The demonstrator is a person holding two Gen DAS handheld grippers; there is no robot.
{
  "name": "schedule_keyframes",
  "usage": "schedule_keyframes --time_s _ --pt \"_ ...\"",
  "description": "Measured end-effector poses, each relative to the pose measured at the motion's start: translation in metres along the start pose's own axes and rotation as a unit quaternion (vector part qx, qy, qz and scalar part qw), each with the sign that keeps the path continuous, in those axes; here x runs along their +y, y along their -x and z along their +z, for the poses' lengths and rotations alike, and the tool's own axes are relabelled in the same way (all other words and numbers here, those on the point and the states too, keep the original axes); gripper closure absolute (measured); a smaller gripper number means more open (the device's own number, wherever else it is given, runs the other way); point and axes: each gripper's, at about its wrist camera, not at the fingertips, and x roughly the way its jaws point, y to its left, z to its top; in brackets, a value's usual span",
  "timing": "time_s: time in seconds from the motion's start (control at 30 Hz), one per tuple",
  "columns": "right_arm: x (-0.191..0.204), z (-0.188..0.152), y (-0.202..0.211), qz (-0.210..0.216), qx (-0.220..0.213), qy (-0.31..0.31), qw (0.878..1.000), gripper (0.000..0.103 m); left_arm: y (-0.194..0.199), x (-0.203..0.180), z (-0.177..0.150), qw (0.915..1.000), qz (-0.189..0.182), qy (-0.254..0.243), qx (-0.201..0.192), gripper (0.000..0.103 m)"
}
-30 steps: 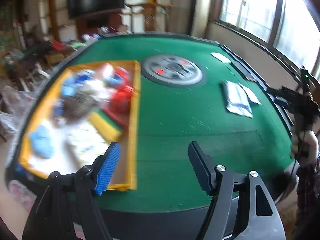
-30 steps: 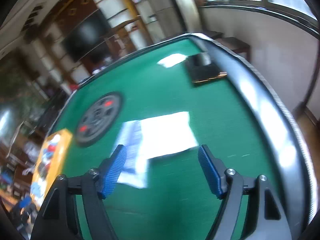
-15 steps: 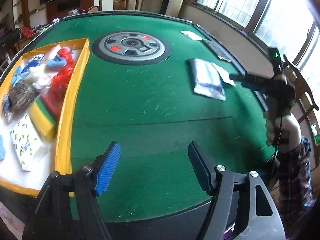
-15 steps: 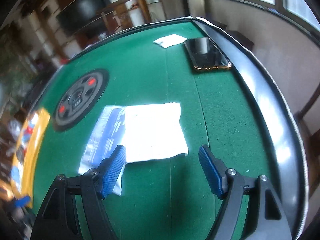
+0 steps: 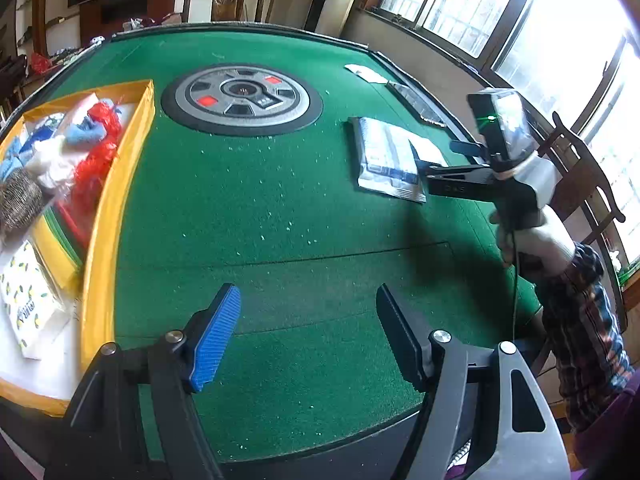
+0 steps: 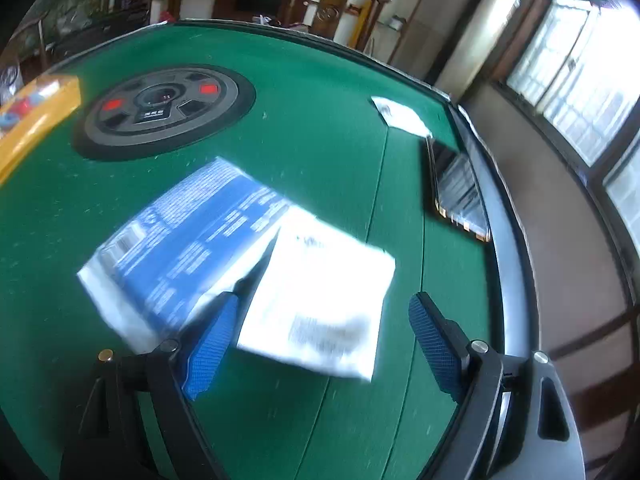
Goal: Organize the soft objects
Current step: 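Move both open grippers over the felt toward the blue wipe pack and white packet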
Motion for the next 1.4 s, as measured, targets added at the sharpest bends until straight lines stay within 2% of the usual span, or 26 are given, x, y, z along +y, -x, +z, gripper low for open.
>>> schedule_keyframes --time_s 0.1,0.13,0.17,0.23,0.37,0.43,0.6,0.63,0.7,0.77,0.87,0.97,1.03,1.07,1.13,1.17,1.27,1.4 --pt "-0.008 0.004 -0.007 0.029 -0.002 -0.018 0.999 0.024 0.002 -0.001 0.0 1.0 0.003 -0.006 -0.004 0.033" --pt "-0.016 0.004 -0.011 0.051 0.005 -0.04 0.998 0.034 0.002 -0.001 0.0 1.0 0.002 -0.007 -0.005 0.033" --pt "-0.025 0.003 -0.012 0.069 0.011 -0.069 0.995 0.035 0.003 -0.001 0.001 1.0 0.002 -0.007 -0.005 0.033" --pt "-0.03 0.0 -0.01 0.044 0.012 -0.091 0.995 0.042 0.002 -0.001 0.002 1.0 0.004 -0.005 -0.004 0.033" --pt "-0.057 -0.016 -0.002 0.076 0.014 -0.165 0.983 0.045 -0.002 -0.001 0.005 1.0 -0.001 -0.002 0.0 0.033" --pt "-0.071 -0.028 0.005 0.111 0.02 -0.201 0.973 0.053 -0.004 0.002 0.006 0.9999 -0.007 0.007 0.003 0.033" --pt "-0.089 -0.051 0.016 0.123 0.044 -0.239 0.962 0.055 -0.008 0.002 0.009 0.9995 -0.024 0.019 0.007 0.033" --pt "-0.094 -0.052 0.017 0.117 0.047 -0.241 0.962 0.053 -0.008 0.002 0.009 0.9995 -0.025 0.019 0.007 0.033" --pt "-0.099 -0.051 0.018 0.09 0.046 -0.236 0.966 0.042 -0.01 -0.002 0.011 0.9995 -0.027 0.017 0.008 0.033" --pt "-0.099 -0.049 0.024 0.077 0.03 -0.229 0.97 0.024 -0.011 -0.007 0.01 0.9994 -0.03 0.014 0.009 0.033" --pt "-0.09 -0.036 0.02 0.078 0.022 -0.197 0.977 0.019 -0.013 -0.011 0.011 0.9991 -0.039 0.014 0.012 0.033" --pt "-0.072 -0.018 -0.004 0.053 0.046 -0.139 0.988 0.019 -0.012 -0.015 0.013 0.9988 -0.044 0.016 0.011 0.033" --pt "-0.067 -0.015 -0.014 0.05 0.038 -0.139 0.988 0.009 -0.009 -0.018 0.015 0.9989 -0.044 0.011 0.008 0.033" --pt "-0.068 -0.016 -0.018 0.069 0.041 -0.147 0.986 0.008 -0.007 -0.02 0.017 0.999 -0.044 0.008 0.005 0.033" --pt "-0.071 -0.02 -0.016 0.081 0.039 -0.161 0.983 0.015 -0.004 -0.023 0.023 0.9988 -0.048 0.004 0.001 0.033" --pt "-0.071 -0.022 -0.011 0.085 0.037 -0.163 0.982 0.026 -0.004 -0.025 0.029 0.9988 -0.05 0.003 -0.001 0.033" --pt "-0.075 -0.032 0.002 0.114 0.03 -0.183 0.976 0.042 -0.012 -0.032 0.043 0.9988 -0.05 0.0 -0.003 0.033" --pt "-0.078 -0.045 0.01 0.129 0.014 -0.207 0.97 0.044 -0.042 -0.05 0.073 0.9989 -0.046 -0.013 -0.006 0.033"
